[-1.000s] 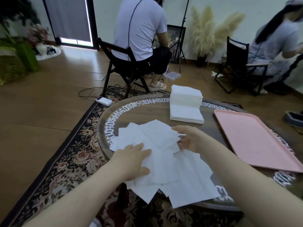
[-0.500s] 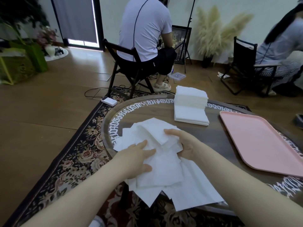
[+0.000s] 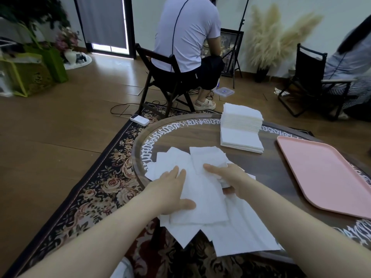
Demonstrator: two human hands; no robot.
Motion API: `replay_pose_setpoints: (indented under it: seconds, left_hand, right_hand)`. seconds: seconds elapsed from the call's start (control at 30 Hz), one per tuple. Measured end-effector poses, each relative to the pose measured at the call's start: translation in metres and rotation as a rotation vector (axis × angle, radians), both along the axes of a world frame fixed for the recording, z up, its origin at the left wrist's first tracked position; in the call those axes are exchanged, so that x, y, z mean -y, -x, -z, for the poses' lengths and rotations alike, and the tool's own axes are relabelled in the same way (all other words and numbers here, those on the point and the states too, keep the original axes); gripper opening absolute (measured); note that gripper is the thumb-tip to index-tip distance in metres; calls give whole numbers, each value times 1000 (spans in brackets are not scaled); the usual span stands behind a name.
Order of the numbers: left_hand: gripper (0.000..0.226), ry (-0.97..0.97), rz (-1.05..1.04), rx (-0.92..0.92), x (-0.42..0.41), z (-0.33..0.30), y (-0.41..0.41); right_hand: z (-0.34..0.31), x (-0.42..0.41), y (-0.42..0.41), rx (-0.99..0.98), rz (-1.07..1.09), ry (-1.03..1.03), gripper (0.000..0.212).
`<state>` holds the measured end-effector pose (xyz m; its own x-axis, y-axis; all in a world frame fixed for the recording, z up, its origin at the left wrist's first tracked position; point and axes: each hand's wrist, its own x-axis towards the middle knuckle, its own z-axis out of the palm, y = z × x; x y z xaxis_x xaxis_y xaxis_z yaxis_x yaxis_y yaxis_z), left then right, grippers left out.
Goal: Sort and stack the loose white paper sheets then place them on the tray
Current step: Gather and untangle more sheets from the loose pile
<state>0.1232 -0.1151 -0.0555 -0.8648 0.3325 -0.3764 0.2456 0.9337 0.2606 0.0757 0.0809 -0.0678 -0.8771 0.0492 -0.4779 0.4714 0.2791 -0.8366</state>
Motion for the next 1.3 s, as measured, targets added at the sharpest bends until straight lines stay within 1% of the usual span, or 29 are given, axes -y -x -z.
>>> replay_pose_setpoints:
  seconds: [0.13,0.23,0.3,0.37,0.43,0.5,0.6,0.73,0.8,0.87,0.97,1.07,1.17,1.3]
  left_hand:
    - [103,-26,-16,6,0,1,-2]
    - [112,-63,-53,15,-1,2,-3]
    - [118,-124,-84,21,-1,2,-2]
    - [118,-196,-114,28,-1,3,2]
    - [113,-212,-117,25,0,5,5]
    - [107,-171,-101,3,3,9,7]
    - [98,-112,-89,-40,8,15,10]
    - [101,-67,-87,9,12,15,12]
    - [96,-30,-82,35,10,15,12]
    - [93,-2,-88,19,4,17,10]
    - [102,81,-80,-10,-6,22,6]
    - [112,115,-87,-4,-10,26,4]
    - [111,139,-84,-37,-12,29,2]
    - [109,150,-86,-50,-13,34,2]
  right_hand:
    - [5,4,-4,-45,62,20,17]
    - [2,4,-3,-112,86,36,14]
    - [-2,2,-2,-176,98,52,13]
    - [-5,0,-2,-238,101,35,13]
    - [-6,-3,-2,-284,81,0,15]
    - [-5,-4,-2,-285,62,-13,15]
    - [-5,-10,-2,-208,79,-22,13]
    - [-5,-26,0,-205,156,-21,9]
    - [-6,-32,-1,-206,192,-3,10]
    - [-3,-34,-4,-175,222,45,11]
    - [2,-33,-10,-107,276,109,11]
    - [4,-35,-10,-162,336,79,13]
    - [2,-40,-7,-239,381,92,14]
    - [-1,-44,-8,-254,407,110,11]
